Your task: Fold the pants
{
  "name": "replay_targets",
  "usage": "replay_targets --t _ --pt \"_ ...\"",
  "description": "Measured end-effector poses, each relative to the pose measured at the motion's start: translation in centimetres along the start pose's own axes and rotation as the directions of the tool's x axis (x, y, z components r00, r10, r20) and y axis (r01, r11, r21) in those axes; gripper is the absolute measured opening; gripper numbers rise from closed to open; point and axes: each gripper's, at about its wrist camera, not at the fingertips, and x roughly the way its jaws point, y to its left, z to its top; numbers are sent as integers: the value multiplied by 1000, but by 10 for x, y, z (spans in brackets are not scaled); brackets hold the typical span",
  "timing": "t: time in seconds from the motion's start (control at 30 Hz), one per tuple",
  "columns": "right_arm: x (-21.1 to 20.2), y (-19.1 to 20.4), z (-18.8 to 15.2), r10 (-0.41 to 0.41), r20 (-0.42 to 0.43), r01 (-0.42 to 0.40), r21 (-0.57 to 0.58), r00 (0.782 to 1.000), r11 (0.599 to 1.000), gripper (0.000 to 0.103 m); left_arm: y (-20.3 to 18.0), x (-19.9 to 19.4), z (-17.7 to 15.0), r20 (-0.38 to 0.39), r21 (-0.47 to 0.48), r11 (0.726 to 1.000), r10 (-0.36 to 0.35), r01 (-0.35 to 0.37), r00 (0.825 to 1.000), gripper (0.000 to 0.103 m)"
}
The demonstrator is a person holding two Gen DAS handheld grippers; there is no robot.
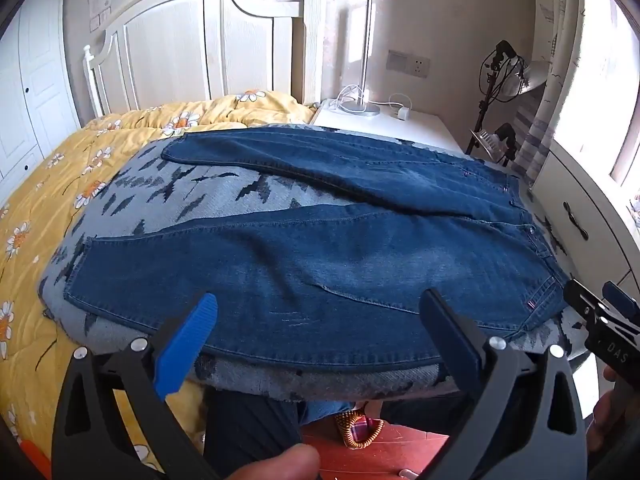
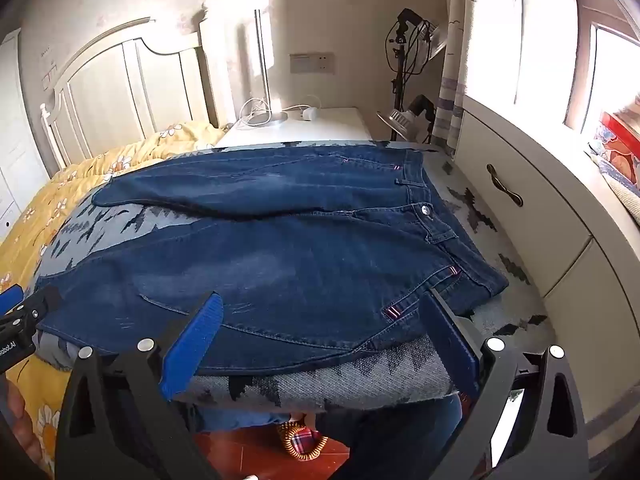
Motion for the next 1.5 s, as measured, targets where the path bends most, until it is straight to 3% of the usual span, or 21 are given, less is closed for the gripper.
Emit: replay_targets --t 0.1,0.27,1.5 --pt "4 3 3 -6 -3 6 -8 1000 1000 95 4 6 14 -24 0 1000 6 -6 1000 101" --pt "3 -1 -1 25 11 -25 14 1000 1000 95 -8 -1 4 40 19 1000 18 -19 999 101" --pt "1 -1 -1 21 6 -21 9 1000 1000 95 -2 -3 2 30 -7 1000 4 -3 1000 101"
